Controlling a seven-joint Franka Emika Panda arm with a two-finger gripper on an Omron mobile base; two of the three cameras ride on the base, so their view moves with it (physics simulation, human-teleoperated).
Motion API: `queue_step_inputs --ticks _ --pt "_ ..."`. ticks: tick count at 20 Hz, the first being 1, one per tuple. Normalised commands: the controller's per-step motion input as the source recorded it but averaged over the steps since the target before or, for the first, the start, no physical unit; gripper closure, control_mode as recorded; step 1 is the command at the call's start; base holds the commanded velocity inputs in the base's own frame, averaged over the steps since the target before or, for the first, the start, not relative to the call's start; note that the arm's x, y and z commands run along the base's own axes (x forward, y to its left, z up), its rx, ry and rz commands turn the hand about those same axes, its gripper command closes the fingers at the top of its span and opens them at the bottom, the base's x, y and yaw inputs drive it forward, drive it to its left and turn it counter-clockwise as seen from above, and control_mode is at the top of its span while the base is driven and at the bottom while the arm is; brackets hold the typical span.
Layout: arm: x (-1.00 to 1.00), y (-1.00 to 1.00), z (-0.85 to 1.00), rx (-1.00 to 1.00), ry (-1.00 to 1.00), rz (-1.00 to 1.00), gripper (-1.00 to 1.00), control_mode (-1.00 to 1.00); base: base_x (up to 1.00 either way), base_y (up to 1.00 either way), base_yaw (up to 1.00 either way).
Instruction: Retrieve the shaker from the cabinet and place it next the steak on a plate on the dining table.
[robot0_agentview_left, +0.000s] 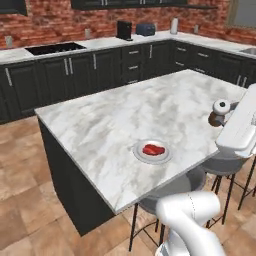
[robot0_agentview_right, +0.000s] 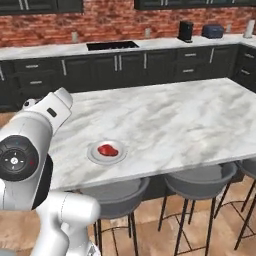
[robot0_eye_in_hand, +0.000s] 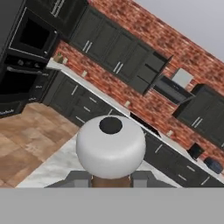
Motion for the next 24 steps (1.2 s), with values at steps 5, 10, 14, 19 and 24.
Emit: queue_step_inputs --ticks 5,10,14,19,24 --pt "0.00 0.00 0.00 0.00 0.00 0.00 1.00 1.00 0.47 -0.84 0.64" --pt "0.00 0.00 0.00 0.00 0.00 0.00 1.00 1.00 0.48 -0.85 0.63" --pt "0.00 0.00 0.00 0.00 0.00 0.00 1.00 1.00 0.40 -0.94 0.60" --pt "0.00 0.00 0.00 0.00 0.00 0.00 1.00 1.00 0.32 -1.00 0.57" --pt "0.00 0.00 0.00 0.00 0.00 0.00 1.00 1.00 0.25 -0.82 0.49"
